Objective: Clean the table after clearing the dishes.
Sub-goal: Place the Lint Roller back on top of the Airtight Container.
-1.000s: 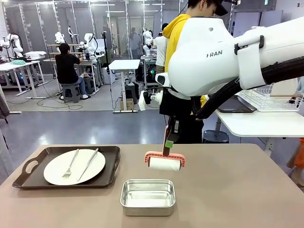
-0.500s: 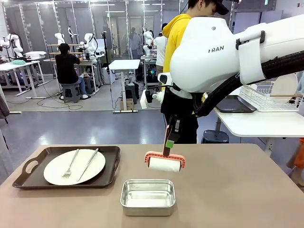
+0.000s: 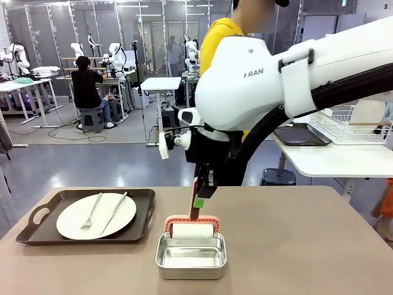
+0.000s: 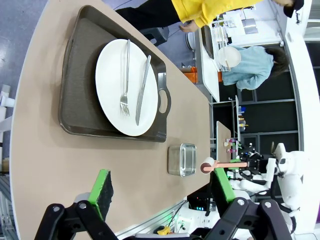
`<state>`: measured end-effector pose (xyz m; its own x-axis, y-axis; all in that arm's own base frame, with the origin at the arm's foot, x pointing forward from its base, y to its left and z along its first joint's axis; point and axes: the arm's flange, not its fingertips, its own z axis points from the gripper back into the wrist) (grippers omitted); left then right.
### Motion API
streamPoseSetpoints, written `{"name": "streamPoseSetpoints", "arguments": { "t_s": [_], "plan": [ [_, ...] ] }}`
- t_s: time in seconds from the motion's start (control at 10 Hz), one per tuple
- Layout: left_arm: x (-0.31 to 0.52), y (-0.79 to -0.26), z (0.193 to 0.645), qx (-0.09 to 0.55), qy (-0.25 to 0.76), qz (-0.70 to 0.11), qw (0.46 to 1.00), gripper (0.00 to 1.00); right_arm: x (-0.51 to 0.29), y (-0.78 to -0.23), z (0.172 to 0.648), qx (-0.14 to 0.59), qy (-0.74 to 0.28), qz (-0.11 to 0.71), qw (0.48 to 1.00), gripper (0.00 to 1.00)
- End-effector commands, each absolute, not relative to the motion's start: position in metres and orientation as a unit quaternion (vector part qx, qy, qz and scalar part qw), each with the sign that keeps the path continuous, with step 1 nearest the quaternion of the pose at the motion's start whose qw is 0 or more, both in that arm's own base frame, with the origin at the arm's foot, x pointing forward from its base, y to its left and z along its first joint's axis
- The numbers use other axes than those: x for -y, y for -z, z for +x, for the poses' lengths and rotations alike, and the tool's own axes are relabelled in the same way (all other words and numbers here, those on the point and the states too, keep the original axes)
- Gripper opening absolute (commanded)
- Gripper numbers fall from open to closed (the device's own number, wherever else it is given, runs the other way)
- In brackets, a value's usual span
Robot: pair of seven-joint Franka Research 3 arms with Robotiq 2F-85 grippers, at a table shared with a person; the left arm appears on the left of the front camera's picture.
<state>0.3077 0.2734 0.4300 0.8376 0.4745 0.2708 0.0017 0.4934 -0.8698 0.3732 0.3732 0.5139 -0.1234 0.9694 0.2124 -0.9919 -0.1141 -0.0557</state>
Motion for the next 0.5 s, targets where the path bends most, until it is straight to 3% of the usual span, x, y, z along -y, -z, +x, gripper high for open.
{"name": "streamPoseSetpoints", "arguments": {
  "t_s": [0.0, 0.4],
  "plan": [
    [-0.274, -0.433, 0.305, 0.248, -0.139, -0.487, 0.826, 1.00, -0.387, -0.507, 0.383, 0.073, -0.765, 0.057, 0.637, 0.22],
    [-0.274, -0.433, 0.305, 0.248, -0.139, -0.487, 0.826, 1.00, -0.408, -0.487, 0.405, 0.049, -0.752, 0.020, 0.657, 0.22]
  ]
}}
